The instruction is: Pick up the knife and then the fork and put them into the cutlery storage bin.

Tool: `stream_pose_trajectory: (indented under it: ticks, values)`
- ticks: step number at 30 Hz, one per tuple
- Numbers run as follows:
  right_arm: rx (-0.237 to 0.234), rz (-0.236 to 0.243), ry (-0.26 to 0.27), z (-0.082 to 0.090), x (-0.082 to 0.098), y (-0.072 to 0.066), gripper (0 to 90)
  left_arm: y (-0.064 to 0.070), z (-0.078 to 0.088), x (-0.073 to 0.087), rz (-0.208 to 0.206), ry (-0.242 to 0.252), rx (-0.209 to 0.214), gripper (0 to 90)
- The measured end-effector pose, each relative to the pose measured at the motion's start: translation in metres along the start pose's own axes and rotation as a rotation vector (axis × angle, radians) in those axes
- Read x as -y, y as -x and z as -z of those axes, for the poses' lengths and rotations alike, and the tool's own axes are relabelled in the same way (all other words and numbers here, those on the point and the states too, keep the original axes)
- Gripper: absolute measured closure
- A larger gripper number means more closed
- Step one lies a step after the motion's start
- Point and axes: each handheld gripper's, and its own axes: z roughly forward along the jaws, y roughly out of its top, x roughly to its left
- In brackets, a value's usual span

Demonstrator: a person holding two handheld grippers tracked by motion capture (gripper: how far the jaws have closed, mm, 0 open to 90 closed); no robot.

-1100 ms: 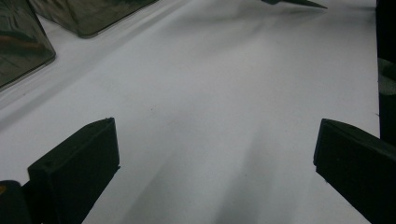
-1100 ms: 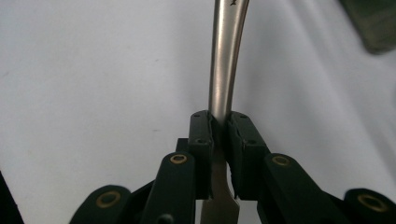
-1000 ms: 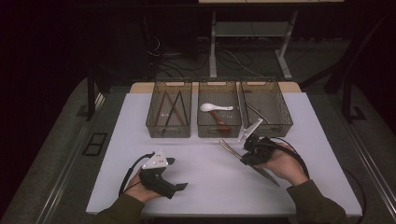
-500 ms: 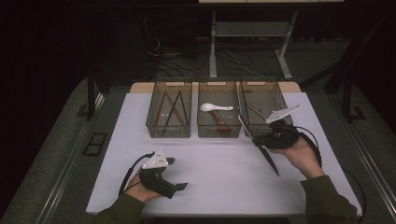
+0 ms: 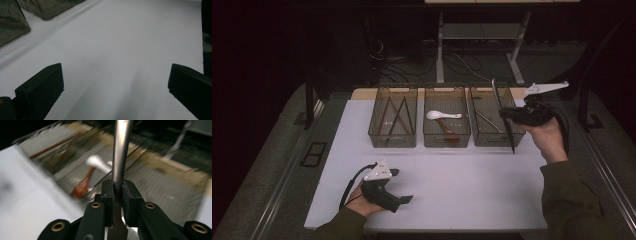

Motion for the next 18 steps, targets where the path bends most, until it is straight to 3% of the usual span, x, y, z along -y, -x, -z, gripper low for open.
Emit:
stream_pose_trajectory:
  ticks: [5,10,13,18]
  values:
    - [0.113,-0.029,0.062,-0.004,-0.02,0.02,80.5,0.0,0.0,0.0,0.002,0.004,0.002,0.0]
    - [0.178,-0.056,0.083,-0.023,-0.023,0.038,80.5,0.001,0.0,0.0,0.001,0.005,0.005,0.0]
    - [0.172,-0.081,0.043,-0.037,-0.019,0.048,80.4,0.001,0.0,0.0,0.001,0.006,0.009,0.0]
    - [0.159,-0.115,-0.04,-0.061,-0.012,0.052,80.4,0.001,-0.001,0.0,0.013,0.014,0.014,0.0]
